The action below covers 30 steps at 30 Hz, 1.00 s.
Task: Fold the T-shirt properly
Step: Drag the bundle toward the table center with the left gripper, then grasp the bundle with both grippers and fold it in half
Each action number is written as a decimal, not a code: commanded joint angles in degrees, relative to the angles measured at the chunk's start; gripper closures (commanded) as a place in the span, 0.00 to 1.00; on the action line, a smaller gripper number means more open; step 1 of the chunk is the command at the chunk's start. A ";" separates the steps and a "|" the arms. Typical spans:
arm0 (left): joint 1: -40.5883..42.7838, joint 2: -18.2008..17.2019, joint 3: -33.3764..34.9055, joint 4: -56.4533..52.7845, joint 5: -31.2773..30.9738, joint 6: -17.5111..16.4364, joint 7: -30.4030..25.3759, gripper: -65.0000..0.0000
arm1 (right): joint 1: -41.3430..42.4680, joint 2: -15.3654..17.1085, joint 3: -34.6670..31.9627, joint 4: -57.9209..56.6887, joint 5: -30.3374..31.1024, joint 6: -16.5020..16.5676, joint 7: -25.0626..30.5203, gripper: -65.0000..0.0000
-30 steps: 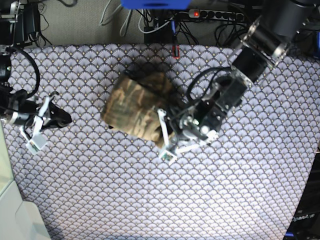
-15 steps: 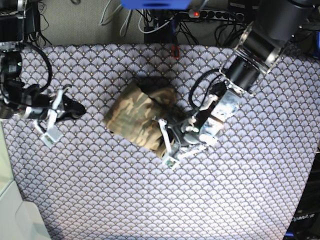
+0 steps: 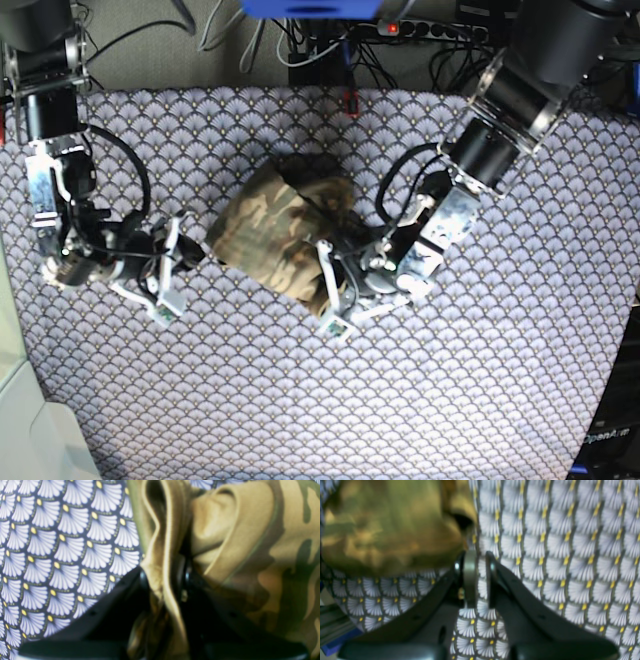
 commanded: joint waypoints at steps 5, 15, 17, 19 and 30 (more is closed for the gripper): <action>-2.01 0.18 -0.01 0.35 -0.10 -0.15 -0.85 0.99 | 2.78 -0.09 -0.91 -3.45 0.36 0.23 2.69 0.91; -2.80 1.06 -0.01 0.26 1.39 -0.15 -1.55 0.99 | 0.85 -3.17 -4.16 -3.98 0.45 0.23 2.77 0.91; -2.80 1.85 -0.10 0.17 2.62 -0.15 -3.93 0.99 | -0.29 -3.35 -4.25 -3.89 0.45 0.23 2.60 0.91; -2.89 2.56 -0.19 -1.23 3.86 -0.15 -5.95 0.99 | -1.70 -3.35 -4.25 -3.81 0.54 0.23 2.69 0.91; -7.64 8.54 0.07 -13.72 5.17 -0.24 -13.51 0.99 | -9.00 -3.35 -4.16 5.51 0.63 0.23 2.25 0.91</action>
